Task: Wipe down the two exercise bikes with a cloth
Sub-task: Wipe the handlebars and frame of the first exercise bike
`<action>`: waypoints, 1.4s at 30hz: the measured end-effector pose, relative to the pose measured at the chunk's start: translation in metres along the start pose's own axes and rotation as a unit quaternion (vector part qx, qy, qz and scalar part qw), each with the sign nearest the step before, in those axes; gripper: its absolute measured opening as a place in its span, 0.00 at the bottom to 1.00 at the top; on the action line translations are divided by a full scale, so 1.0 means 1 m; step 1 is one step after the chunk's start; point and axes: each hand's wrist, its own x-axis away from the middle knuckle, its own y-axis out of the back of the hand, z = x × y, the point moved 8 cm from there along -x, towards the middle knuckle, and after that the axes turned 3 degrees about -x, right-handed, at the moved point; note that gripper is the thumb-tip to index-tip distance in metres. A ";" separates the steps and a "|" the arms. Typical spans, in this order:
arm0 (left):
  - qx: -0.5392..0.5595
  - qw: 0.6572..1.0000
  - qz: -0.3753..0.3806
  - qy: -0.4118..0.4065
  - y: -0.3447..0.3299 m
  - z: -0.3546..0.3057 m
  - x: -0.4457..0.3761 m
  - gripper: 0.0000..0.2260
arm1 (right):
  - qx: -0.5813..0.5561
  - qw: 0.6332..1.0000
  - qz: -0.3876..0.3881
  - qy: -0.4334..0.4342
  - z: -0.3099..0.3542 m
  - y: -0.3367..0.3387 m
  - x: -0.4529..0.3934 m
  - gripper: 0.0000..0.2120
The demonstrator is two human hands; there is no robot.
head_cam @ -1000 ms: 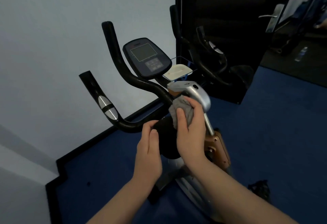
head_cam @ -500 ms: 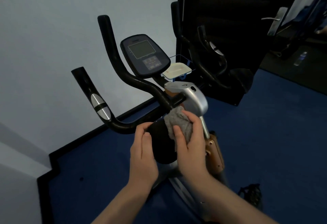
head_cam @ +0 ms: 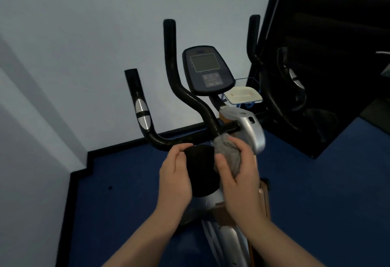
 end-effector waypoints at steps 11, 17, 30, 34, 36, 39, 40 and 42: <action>0.008 0.996 -0.080 -0.038 0.002 -0.005 0.010 0.15 | -0.002 0.997 0.076 0.010 -0.001 -0.008 -0.010 0.14; 0.080 0.996 -0.044 -0.006 0.001 -0.001 0.011 0.15 | -0.013 0.995 0.091 0.030 0.001 -0.015 0.003 0.17; 0.176 0.984 -0.023 0.012 0.009 0.016 0.035 0.17 | 0.211 0.930 0.158 0.257 0.031 -0.030 -0.004 0.17; 0.162 0.986 -0.008 0.025 0.009 0.019 0.037 0.17 | 0.199 0.926 0.126 0.294 0.027 -0.020 0.029 0.16; 0.175 0.984 0.005 0.030 0.009 0.020 0.037 0.17 | 0.187 0.929 0.131 0.292 0.036 -0.022 0.027 0.16; 0.193 0.980 0.018 0.052 0.012 0.021 0.035 0.18 | 0.188 0.943 0.122 0.245 0.049 -0.034 0.010 0.18; 0.195 0.979 0.026 0.060 0.013 0.021 0.035 0.18 | 0.184 0.951 0.121 0.216 0.050 -0.037 0.013 0.19; 0.190 0.978 0.051 0.073 0.015 0.021 0.034 0.18 | 0.173 0.960 0.138 0.170 0.044 -0.042 0.036 0.20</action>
